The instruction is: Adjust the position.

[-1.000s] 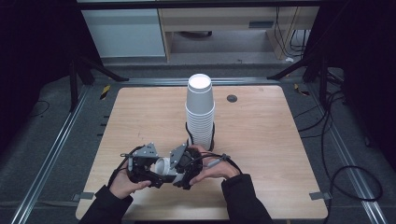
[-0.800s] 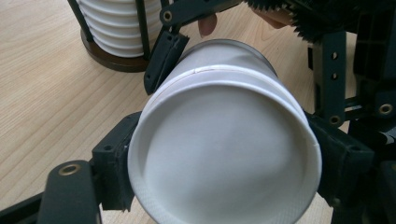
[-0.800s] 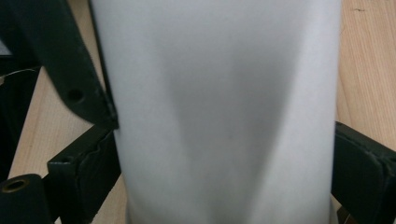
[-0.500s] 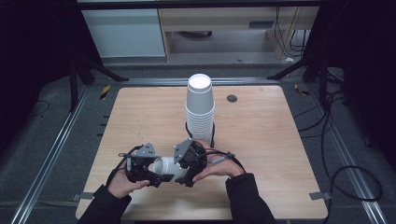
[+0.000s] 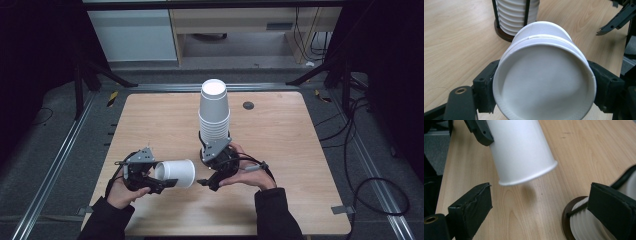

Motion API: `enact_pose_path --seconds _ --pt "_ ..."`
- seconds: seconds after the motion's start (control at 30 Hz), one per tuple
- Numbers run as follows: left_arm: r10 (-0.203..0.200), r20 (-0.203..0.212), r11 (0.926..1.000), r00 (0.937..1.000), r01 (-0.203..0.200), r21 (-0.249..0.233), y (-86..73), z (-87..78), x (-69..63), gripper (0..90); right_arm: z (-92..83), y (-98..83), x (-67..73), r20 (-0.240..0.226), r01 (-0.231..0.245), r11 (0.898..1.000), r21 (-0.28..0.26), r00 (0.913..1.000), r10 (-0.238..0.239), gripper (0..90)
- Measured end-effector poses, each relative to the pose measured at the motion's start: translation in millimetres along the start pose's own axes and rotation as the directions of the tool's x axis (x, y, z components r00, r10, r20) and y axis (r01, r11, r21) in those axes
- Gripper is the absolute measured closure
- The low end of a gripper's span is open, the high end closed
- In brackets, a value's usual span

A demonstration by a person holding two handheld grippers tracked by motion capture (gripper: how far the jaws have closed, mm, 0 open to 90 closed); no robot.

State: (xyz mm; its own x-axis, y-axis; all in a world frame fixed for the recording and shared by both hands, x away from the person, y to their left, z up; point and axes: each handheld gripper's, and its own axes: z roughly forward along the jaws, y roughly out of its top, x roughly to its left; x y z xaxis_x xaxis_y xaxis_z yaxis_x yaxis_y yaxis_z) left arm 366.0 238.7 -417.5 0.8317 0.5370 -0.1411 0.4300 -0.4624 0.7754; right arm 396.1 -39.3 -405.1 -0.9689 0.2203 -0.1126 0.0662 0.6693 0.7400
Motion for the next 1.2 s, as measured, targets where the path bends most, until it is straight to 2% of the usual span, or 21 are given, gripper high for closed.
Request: enact_pose_path --seconds 0.03,0.1,0.2,0.3,0.43,0.7,0.77,0.87,1.03,1.07,1.2 --pt "-0.004 0.001 0.9999 1.0 0.004 -0.016 0.0 -1.8 0.8 21.3 0.0 0.0 0.0 0.0 0.0 1.0 0.0 1.0 0.0 5.5" --pt "-0.013 0.012 0.9982 0.9998 0.014 -0.058 0.0 -5.2 2.0 21.2 -5.3 -6.3 -0.2 0.005 -0.041 0.998 -0.046 0.9992 0.041 5.6" --pt "-0.016 0.019 0.9966 0.9997 0.017 -0.081 0.1 -6.3 2.3 21.2 -7.5 -9.5 -0.4 0.005 -0.06 0.996 -0.072 0.9982 0.06 5.6" --pt "-0.011 0.015 0.9913 0.9998 0.013 -0.131 0.2 -8.5 1.3 21.2 -11.0 -14.7 0.1 0.011 -0.086 0.991 -0.104 0.9961 0.088 5.6" --pt "-0.01 0.043 0.9824 0.999 0.018 -0.186 0.5 -11.3 0.5 21.2 -12.1 -20.6 1.8 0.006 -0.117 0.982 -0.146 0.9928 0.119 5.6" --pt "-0.01 0.065 0.9799 0.9978 0.023 -0.198 0.0 -8.0 -0.2 21.1 -8.3 -27.9 5.3 -0.022 -0.16 0.968 -0.191 0.9871 0.159 5.4" --pt "-0.008 0.078 0.979 0.9969 0.024 -0.202 -0.2 -7.1 -0.4 21.1 -6.1 -30.9 7.3 -0.04 -0.181 0.959 -0.218 0.9835 0.177 5.4" --pt "-0.005 0.084 0.9789 0.9965 0.022 -0.203 -0.1 -6.4 -0.8 21.1 -2.1 -33.0 9.3 -0.053 -0.198 0.953 -0.229 0.9802 0.191 5.2" --pt "0.003 0.089 0.9791 0.9961 0.015 -0.203 0.2 -4.6 -2.3 21.1 4.6 -34.5 11.7 -0.072 -0.209 0.95 -0.234 0.9776 0.198 4.9" --pt "0.006 0.092 0.9787 0.9958 0.013 -0.205 0.1 -4.1 -2.5 21.1 7.6 -35.0 12.7 -0.085 -0.217 0.946 -0.24 0.9757 0.202 4.9" --pt "0.011 0.107 0.9779 0.9942 0.012 -0.209 -0.1 -3.4 -3.0 21.1 11.2 -34.8 13.9 -0.097 -0.218 0.947 -0.237 0.9749 0.2 5.0"
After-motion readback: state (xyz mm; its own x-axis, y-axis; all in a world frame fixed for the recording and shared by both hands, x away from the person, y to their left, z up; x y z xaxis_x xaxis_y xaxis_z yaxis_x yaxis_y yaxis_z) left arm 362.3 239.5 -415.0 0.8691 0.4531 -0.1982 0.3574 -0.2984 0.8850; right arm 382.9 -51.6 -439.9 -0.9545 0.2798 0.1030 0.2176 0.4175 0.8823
